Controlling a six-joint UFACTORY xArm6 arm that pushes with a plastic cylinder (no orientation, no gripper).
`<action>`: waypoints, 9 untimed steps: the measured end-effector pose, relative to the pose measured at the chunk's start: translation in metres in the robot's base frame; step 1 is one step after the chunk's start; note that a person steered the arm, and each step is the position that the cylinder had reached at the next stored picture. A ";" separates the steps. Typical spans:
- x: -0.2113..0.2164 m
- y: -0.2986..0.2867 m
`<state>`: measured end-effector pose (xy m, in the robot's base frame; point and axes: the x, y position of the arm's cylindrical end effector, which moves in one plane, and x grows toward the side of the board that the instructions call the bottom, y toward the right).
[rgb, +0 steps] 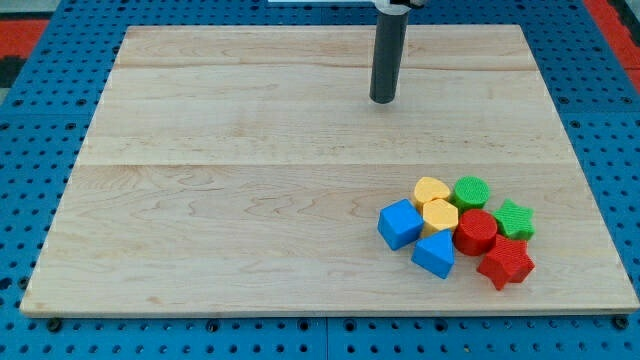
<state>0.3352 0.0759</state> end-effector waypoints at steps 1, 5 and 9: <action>0.002 0.000; -0.022 0.091; 0.090 0.202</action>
<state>0.4248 0.2782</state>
